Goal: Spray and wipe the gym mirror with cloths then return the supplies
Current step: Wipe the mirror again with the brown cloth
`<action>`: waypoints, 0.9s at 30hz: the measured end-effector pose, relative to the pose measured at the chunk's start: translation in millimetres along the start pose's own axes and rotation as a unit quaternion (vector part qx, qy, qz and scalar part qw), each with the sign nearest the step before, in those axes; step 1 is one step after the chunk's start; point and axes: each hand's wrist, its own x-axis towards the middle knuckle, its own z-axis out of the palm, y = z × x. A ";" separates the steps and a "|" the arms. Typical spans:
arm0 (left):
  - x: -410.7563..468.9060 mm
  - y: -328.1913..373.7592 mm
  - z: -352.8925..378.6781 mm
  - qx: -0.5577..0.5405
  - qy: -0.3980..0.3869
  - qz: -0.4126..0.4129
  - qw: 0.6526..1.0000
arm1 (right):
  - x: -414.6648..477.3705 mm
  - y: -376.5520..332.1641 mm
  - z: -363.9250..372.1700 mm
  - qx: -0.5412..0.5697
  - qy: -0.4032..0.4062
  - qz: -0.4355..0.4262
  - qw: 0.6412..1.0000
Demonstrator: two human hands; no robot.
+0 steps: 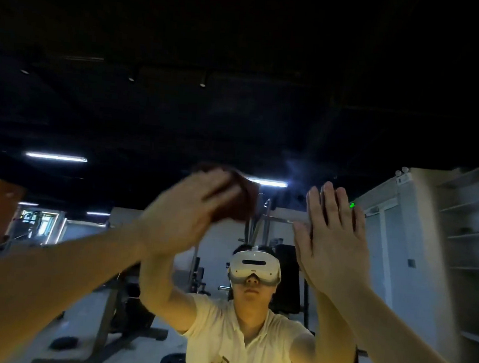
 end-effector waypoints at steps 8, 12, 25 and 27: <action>34.4 68.2 2.0 -0.073 0.087 -0.254 0.961 | -1.9 -0.3 -1.0 -0.004 -0.003 -0.003 1.000; -22.7 109.4 6.0 -0.042 0.021 -0.067 0.997 | -3.4 3.0 2.0 0.001 -0.008 -0.003 1.000; -33.0 125.6 12.7 -0.088 0.035 -0.299 0.949 | -124.4 16.1 -22.2 -0.012 -0.073 0.004 0.997; -34.0 149.2 16.3 -0.089 0.031 -0.263 0.960 | -136.5 22.6 -13.4 -0.007 -0.100 0.008 0.995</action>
